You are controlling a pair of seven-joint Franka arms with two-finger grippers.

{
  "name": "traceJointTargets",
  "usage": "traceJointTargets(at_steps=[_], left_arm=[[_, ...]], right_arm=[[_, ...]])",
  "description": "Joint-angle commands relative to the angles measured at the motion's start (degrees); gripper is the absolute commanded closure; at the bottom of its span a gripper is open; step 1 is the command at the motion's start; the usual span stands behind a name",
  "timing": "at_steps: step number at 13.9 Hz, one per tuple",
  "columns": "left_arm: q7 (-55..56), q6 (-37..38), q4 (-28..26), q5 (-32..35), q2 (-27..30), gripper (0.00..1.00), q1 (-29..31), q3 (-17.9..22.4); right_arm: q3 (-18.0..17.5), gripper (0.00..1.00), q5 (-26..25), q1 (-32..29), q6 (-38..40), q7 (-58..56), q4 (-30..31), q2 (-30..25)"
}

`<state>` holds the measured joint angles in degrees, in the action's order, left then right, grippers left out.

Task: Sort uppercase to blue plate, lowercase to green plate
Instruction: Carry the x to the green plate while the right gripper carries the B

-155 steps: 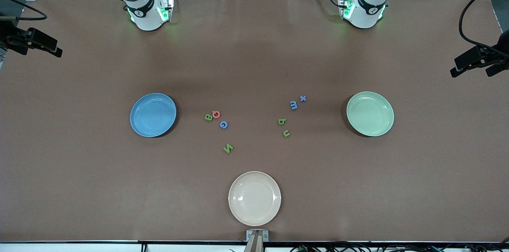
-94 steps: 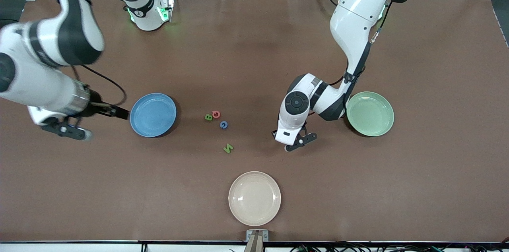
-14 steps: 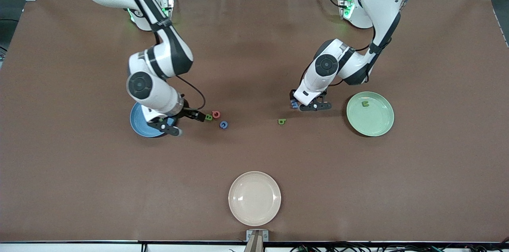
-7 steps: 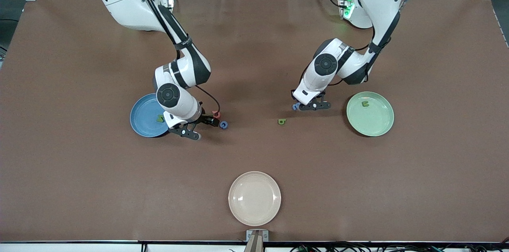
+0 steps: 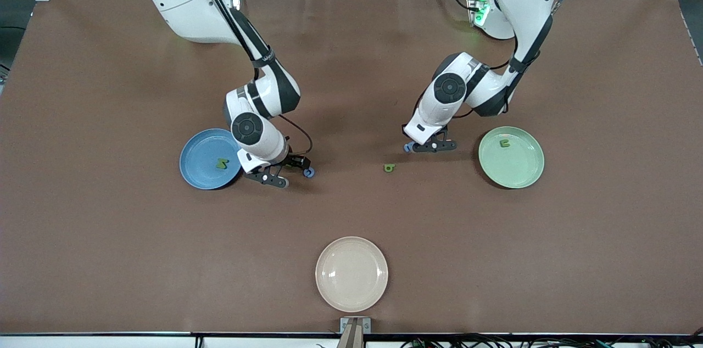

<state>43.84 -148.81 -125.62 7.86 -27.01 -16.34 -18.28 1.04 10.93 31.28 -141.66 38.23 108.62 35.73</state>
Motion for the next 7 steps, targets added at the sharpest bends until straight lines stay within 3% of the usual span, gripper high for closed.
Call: traceJointTargets(at_steps=[1,3,7], left_arm=[[1.07,-0.17,-0.5,0.84,-0.24,0.84,0.34,0.35],[0.9,1.67,-0.59,0.84,1.51,0.84,1.04,0.26],[-2.86,6.16,-0.85,1.37,6.17,0.84,6.57,0.0]], right_arm=[[0.89,0.22,-1.0,0.53,-0.9,1.32,1.86,-0.66],[0.98,0.38,-1.53,0.53,-0.9,1.32,1.95,-0.66],[0.98,0.85,-1.53,0.45,-0.81,1.41,2.13,-0.84]])
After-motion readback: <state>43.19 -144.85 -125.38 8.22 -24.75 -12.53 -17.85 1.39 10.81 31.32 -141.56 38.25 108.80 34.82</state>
